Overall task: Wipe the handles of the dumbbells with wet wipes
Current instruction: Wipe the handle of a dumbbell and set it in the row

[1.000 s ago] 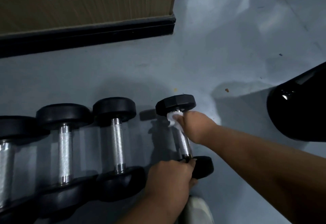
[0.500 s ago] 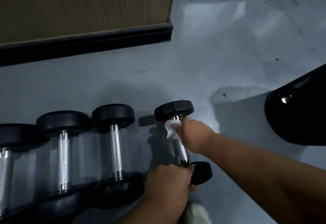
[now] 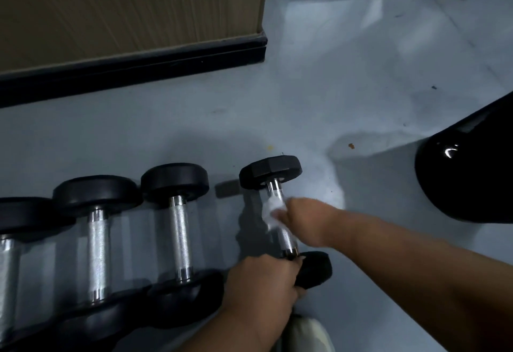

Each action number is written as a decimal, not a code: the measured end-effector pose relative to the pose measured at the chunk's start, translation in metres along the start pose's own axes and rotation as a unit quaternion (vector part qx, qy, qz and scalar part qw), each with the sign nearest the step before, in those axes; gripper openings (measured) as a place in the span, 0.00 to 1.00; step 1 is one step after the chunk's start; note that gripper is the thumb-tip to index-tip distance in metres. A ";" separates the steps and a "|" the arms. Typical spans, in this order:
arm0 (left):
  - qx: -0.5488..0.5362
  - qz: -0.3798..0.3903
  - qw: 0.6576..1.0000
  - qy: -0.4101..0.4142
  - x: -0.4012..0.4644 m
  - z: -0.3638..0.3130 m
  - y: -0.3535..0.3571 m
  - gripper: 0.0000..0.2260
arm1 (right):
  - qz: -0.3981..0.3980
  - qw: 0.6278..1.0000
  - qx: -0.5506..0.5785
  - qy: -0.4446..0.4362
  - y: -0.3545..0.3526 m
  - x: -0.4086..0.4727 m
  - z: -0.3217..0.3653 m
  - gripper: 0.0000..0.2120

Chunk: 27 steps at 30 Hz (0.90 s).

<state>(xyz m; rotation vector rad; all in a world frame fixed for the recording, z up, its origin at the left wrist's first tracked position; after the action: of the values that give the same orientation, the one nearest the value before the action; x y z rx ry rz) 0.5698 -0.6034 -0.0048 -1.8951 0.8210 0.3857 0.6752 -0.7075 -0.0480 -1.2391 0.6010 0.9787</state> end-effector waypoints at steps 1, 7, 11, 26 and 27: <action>-0.011 -0.004 1.000 -0.003 -0.002 0.004 0.001 0.22 | 0.029 0.999 -0.004 -0.016 0.011 -0.008 -0.001 0.19; 0.007 -0.017 1.000 0.003 0.002 -0.007 -0.003 0.21 | -0.070 0.997 -0.011 -0.033 -0.010 0.006 -0.003 0.16; 0.015 0.011 1.000 0.002 0.003 -0.020 -0.003 0.19 | -0.083 0.996 0.028 -0.032 -0.012 0.009 -0.006 0.11; -0.003 0.057 0.998 -0.015 0.016 -0.035 -0.006 0.17 | -0.044 0.997 0.059 -0.015 -0.011 -0.005 -0.013 0.13; -0.006 0.055 0.998 -0.016 0.018 -0.035 -0.005 0.17 | -0.024 0.998 0.063 -0.014 -0.003 -0.011 -0.015 0.13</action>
<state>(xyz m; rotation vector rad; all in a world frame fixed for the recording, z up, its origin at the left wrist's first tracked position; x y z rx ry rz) 0.5835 -0.6393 0.0038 -1.8547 0.9069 0.4884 0.6742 -0.7252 -0.0417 -1.1225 0.5984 0.9027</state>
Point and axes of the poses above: each hand's wrist, its own x-axis towards the middle knuckle, its own y-axis out of the palm, z = x × y, the point moved 4 cm from there along x, towards the middle knuckle, and after that the axes turned 5 degrees about z, right-handed, at the moved point
